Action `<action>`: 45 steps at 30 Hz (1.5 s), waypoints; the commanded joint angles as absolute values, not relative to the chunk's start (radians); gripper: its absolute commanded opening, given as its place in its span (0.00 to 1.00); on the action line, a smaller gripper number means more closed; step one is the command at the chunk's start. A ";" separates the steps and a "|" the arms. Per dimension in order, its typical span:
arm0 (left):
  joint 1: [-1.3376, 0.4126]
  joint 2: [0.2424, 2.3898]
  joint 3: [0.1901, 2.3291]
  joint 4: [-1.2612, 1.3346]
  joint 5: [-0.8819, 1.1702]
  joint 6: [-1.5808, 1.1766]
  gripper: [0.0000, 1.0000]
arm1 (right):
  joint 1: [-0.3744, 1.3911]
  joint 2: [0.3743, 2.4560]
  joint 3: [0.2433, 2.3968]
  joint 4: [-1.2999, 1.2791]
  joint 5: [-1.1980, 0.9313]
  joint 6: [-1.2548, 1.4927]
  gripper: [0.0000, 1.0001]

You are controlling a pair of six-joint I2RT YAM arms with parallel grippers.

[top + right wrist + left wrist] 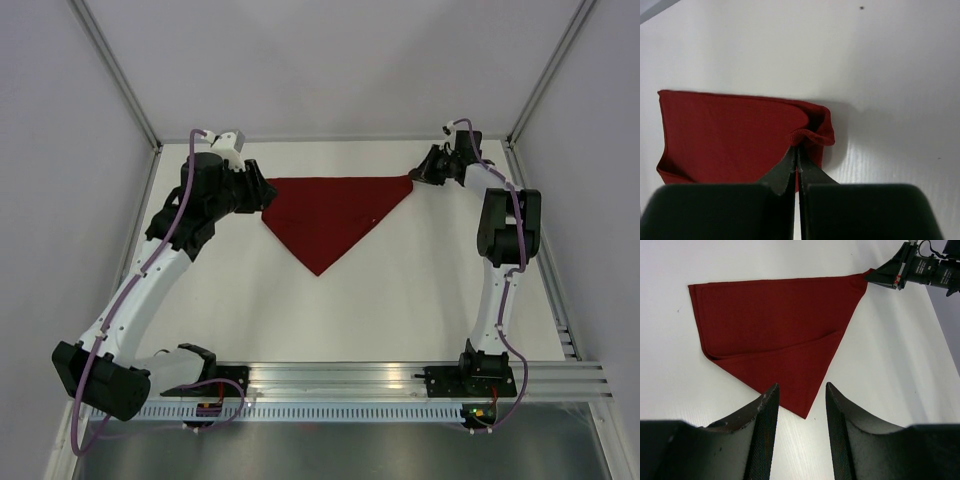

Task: Fold the napkin, place the utensils inside, and roll it up
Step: Fold the napkin

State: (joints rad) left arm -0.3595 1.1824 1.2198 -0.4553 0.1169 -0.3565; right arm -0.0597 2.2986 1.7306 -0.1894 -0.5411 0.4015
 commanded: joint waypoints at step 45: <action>-0.359 1.132 1.244 -0.451 0.124 -0.425 0.48 | 0.710 1.790 1.218 -0.212 -0.348 -0.509 0.00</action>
State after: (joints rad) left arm -0.3595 1.1435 1.2182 -0.4622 0.1154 -0.3889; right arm 0.6968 1.8442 1.2190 -0.2584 -0.3313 -0.4870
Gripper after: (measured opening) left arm 0.478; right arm 0.010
